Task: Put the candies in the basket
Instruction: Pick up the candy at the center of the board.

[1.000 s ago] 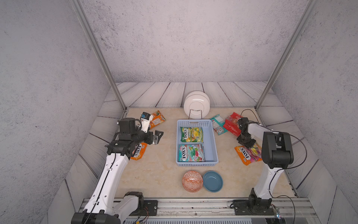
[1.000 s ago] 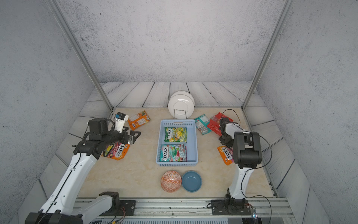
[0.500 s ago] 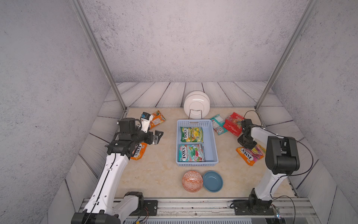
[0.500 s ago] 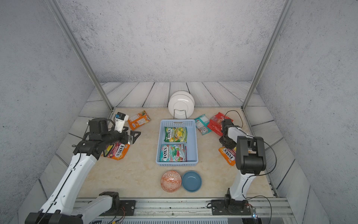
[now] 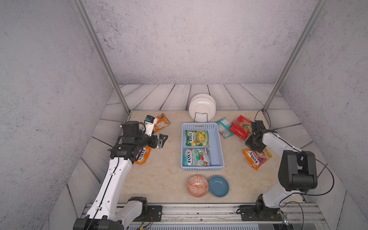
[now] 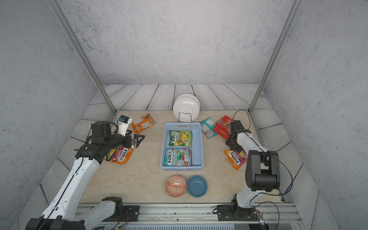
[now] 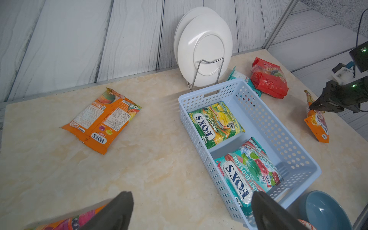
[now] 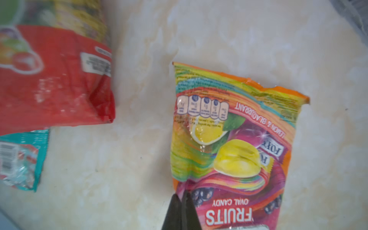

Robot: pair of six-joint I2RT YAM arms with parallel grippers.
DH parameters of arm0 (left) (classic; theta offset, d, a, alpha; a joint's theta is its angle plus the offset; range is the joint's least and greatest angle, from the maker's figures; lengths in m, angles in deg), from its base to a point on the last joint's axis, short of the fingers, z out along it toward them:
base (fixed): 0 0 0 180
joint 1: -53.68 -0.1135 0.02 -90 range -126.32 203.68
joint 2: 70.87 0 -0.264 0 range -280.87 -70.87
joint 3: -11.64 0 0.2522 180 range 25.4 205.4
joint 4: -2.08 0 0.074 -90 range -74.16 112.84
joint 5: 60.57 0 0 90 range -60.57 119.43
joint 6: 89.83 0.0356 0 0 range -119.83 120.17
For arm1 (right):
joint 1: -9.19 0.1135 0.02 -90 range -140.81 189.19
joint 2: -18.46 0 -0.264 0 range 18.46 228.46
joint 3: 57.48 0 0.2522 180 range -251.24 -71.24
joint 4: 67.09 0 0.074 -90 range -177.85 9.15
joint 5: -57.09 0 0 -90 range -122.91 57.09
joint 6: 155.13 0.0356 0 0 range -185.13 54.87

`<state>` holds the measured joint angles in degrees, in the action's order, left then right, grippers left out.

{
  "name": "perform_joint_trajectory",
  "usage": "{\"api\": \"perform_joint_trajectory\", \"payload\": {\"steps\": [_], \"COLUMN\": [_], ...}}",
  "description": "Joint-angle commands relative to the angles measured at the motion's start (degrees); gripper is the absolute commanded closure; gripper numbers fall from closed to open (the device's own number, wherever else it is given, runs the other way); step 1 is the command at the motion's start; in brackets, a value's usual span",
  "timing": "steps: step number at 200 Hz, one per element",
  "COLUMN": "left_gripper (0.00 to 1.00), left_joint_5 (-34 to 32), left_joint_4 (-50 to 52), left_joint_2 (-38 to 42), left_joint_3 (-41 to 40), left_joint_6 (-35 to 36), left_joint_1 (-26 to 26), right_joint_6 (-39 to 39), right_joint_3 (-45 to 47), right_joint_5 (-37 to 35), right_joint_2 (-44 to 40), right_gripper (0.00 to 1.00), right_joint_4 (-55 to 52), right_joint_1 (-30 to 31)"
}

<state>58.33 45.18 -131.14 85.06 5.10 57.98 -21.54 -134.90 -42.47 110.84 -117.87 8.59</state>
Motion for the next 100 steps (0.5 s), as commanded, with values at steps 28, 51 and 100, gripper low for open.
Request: {"api": "perform_joint_trajectory", "payload": {"steps": [28, 51, 100], "left_gripper": [0.01, 0.01, 0.01], "left_joint_5": [1.02, 0.07, 0.12], "left_joint_4": [-0.79, -0.24, -0.49], "left_joint_2": [0.01, -0.1, 0.16], "left_joint_3": [-0.26, 0.39, 0.25], "left_joint_6": [0.41, 0.35, 0.22], "left_joint_1": [0.06, -0.02, -0.18], "right_joint_6": [-8.23, -12.38, -25.07], "right_joint_3": [-2.28, -4.76, -10.3], "right_joint_5": [3.45, 6.04, 7.44], "right_joint_2": [-6.59, -8.32, -11.91], "right_gripper": [1.0, 1.0, 1.0], "right_joint_4": [-3.62, -6.15, -8.27], "right_joint_1": [1.49, 2.76, 6.52]}}
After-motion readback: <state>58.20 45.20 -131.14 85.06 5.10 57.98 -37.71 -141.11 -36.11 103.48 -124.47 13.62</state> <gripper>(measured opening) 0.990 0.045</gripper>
